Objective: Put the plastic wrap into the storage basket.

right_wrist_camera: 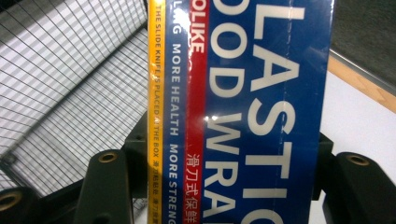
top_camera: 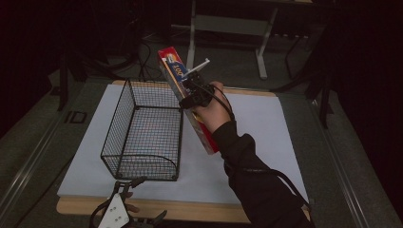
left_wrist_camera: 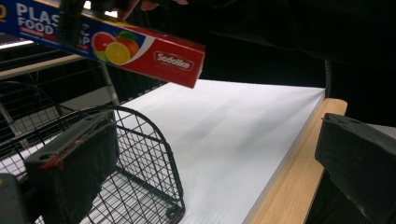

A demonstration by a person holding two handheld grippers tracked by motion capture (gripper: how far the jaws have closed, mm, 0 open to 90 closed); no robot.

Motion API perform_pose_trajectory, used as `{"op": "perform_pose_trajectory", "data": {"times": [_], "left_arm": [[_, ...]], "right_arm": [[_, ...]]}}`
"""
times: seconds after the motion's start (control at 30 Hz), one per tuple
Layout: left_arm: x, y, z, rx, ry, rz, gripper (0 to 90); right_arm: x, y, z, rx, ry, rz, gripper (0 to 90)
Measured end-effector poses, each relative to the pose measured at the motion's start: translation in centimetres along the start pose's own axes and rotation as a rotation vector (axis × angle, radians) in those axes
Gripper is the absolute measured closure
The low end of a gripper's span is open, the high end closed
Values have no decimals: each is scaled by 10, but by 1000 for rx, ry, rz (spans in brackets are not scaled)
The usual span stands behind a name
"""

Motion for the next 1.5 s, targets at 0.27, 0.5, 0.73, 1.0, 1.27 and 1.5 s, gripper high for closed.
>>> {"op": "perform_pose_trajectory", "data": {"times": [0.27, 0.5, 0.73, 1.0, 1.27, 1.5], "left_arm": [[0, 1, 0, -3, 3, 1, 3], [1, 2, 0, -10, 4, 6, 2], [1, 2, 0, -15, 6, 11, 2], [1, 4, 1, -19, 0, 9, 3], [0, 4, 0, -19, 2, 6, 3], [0, 3, 0, -19, -5, 1, 3]], "right_arm": [[19, -5, -20, 33, -2, 53, 400], [35, -14, -42, 52, 15, 90, 401], [46, -23, -56, 68, 20, 107, 400], [52, -42, -79, 110, 20, 140, 400], [47, -68, -92, 124, -1, 171, 400], [37, -94, -90, 104, -40, 151, 400]]}}
Point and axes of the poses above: each handheld gripper's, and its own axes: y roughly backward along the jaws, x roughly out of its top, z roughly to its right, the point moved 4 cm from there along -y, roughly forward along the jaws, and after that the axes turned 10 degrees about x, right-handed, at the moved point
